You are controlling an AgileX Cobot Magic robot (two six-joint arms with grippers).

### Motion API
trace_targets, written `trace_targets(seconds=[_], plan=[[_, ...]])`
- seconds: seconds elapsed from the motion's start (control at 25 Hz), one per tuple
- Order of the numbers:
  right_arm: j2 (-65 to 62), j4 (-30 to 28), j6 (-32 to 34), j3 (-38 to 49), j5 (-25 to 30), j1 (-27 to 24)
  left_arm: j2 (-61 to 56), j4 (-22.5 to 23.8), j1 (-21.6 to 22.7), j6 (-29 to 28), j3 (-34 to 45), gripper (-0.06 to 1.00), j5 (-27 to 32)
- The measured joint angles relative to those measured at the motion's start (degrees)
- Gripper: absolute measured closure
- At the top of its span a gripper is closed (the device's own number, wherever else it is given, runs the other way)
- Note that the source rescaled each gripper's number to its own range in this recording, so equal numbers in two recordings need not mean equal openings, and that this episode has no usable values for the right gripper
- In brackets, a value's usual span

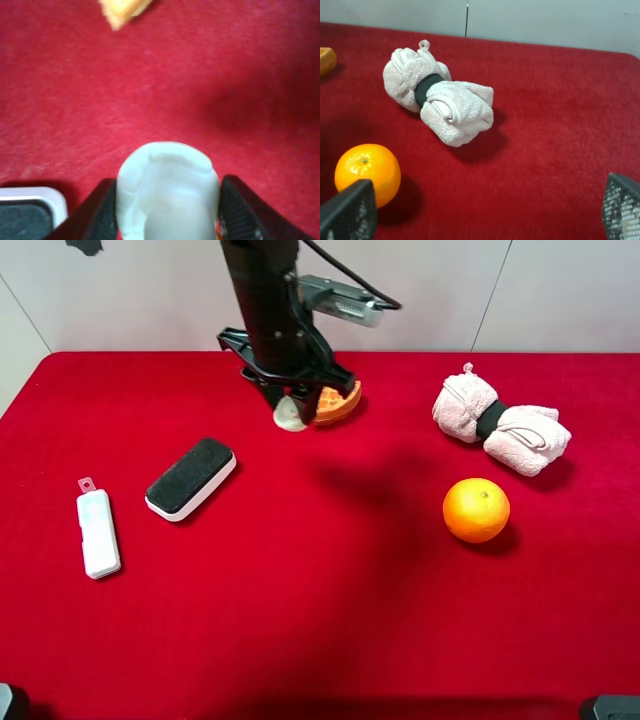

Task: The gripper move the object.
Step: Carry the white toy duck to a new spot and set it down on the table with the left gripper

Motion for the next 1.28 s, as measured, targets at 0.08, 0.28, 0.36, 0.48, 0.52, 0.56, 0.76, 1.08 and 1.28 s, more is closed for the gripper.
trace_targets(seconds=[0.08, 0.28, 0.36, 0.48, 0.52, 0.56, 0.76, 1.08, 1.28], plan=[[0.0, 0.0, 0.0, 0.0, 0.0, 0.0, 0.0, 0.0, -1.5, -0.7, 0.0, 0.90, -0.7], [0.0, 0.0, 0.0, 0.0, 0.0, 0.0, 0.0, 0.0, -4.8, -1.9, 0.0, 0.90, -2.1], [0.0, 0.0, 0.0, 0.0, 0.0, 0.0, 0.0, 0.0, -6.1, -2.3, 0.0, 0.90, -2.7], [0.0, 0.0, 0.0, 0.0, 0.0, 0.0, 0.0, 0.0, -7.9, -2.3, 0.0, 0.91, -3.9], [0.0, 0.0, 0.0, 0.0, 0.0, 0.0, 0.0, 0.0, -8.5, -2.3, 0.0, 0.91, -4.1], [0.0, 0.0, 0.0, 0.0, 0.0, 0.0, 0.0, 0.0, -9.0, -2.3, 0.0, 0.91, -4.4], [0.0, 0.0, 0.0, 0.0, 0.0, 0.0, 0.0, 0.0, -10.9, -2.5, 0.0, 0.92, -6.0], [0.0, 0.0, 0.0, 0.0, 0.0, 0.0, 0.0, 0.0, -13.7, -2.5, 0.0, 0.93, -7.8], [0.0, 0.0, 0.0, 0.0, 0.0, 0.0, 1.7, 0.0, -15.1, -2.5, 0.0, 0.94, -8.2]])
